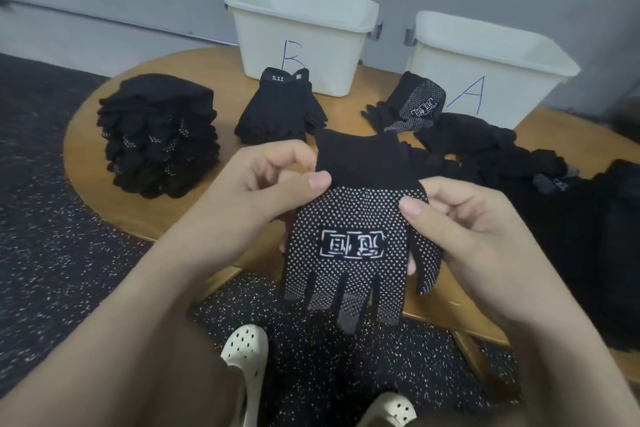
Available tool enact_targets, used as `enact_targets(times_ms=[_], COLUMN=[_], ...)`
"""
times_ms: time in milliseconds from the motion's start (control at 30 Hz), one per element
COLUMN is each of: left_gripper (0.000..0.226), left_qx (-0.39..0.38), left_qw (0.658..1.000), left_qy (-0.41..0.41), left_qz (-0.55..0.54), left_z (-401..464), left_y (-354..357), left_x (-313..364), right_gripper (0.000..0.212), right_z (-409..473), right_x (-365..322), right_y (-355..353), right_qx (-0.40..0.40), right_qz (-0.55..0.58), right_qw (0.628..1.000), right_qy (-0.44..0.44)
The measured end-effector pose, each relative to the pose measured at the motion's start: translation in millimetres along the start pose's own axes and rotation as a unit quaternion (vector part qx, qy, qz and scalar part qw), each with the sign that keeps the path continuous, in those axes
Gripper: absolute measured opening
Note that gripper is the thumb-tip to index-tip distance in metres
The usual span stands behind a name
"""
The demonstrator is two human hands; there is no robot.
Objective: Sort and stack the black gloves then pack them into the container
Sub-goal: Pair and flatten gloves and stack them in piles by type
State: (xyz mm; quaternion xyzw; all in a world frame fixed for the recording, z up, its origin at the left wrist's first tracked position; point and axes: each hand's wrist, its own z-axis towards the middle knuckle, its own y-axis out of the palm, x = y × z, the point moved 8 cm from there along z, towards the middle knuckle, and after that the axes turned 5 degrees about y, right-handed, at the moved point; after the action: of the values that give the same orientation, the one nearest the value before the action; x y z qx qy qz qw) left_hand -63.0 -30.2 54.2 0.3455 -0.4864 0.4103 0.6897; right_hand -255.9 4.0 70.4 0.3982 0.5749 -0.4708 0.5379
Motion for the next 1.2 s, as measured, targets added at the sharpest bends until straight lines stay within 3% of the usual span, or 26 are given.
enact_targets(times_ms=[200, 300, 433, 933, 1200], left_gripper=[0.021, 0.017, 0.014, 0.007, 0.007], left_qx=[0.060, 0.073, 0.077, 0.134, 0.135], left_qw=[0.991, 0.975, 0.955, 0.900, 0.890], left_qy=[-0.001, -0.027, -0.031, -0.013, -0.023], left_qz=[0.117, 0.209, 0.286, 0.414, 0.435], left_z=[19, 29, 43, 52, 56], left_y=[-14, -21, -30, -43, -43], left_x=[-25, -45, -59, -63, -69], right_gripper=[0.019, 0.020, 0.020, 0.019, 0.024], right_z=[21, 38, 58, 79, 76], right_x=[37, 49, 62, 71, 74], right_y=[-4, -16, -31, -32, -29], right_qx=[0.048, 0.092, 0.163, 0.173, 0.198], right_qz=[0.011, -0.121, -0.284, -0.337, -0.366], right_qw=[0.997, 0.987, 0.945, 0.924, 0.907], right_qy=[0.053, 0.046, 0.025, 0.058, 0.065])
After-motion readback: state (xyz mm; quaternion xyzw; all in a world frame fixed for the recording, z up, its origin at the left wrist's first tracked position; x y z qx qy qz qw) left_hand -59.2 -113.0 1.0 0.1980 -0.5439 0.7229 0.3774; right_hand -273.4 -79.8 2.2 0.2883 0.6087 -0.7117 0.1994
